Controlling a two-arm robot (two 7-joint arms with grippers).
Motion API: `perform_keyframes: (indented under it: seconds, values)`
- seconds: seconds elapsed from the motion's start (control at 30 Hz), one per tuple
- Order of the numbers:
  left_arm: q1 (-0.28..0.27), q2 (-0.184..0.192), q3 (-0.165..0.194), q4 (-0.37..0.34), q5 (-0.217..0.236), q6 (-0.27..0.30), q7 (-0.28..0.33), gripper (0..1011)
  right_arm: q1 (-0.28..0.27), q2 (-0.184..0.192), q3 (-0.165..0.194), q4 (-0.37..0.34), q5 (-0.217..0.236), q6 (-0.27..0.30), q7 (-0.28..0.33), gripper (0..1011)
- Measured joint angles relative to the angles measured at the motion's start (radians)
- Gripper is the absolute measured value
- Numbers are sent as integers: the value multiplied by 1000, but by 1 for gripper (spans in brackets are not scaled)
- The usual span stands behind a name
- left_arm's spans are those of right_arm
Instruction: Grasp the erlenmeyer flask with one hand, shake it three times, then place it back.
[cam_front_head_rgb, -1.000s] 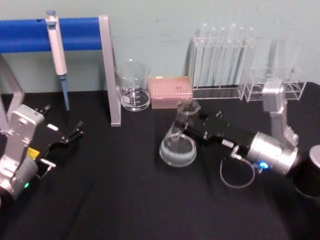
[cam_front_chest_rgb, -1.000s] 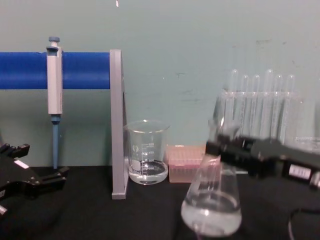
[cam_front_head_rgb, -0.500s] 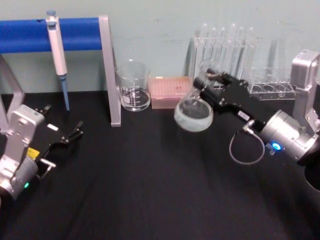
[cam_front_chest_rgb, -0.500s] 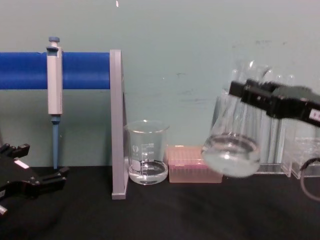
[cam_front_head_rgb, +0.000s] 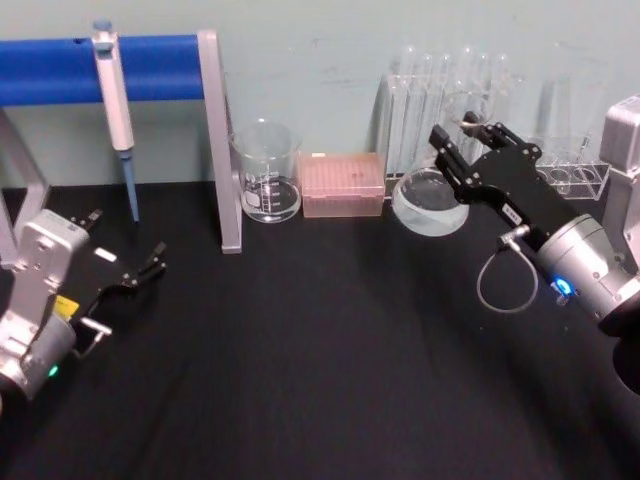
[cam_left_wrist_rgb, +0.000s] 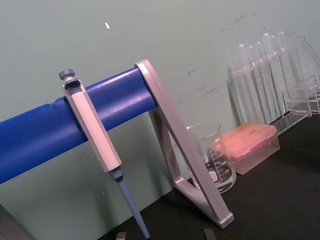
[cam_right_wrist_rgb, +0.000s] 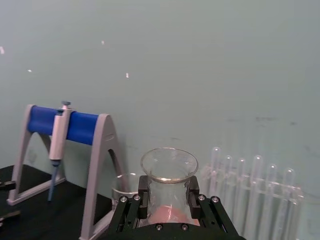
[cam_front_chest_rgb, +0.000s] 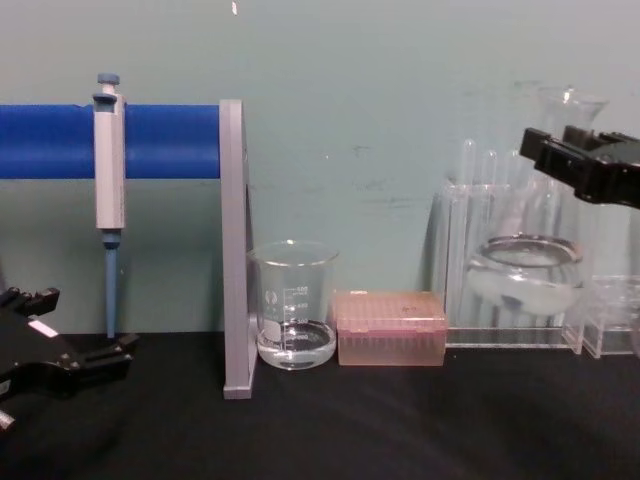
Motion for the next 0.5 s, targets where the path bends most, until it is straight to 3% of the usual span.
perform_keyframes:
  seconds: [0.5]
  values:
    - [0, 0, 0, 0, 0, 0, 0, 1001, -15, -36, 33, -1, -39, 17, -13, 456]
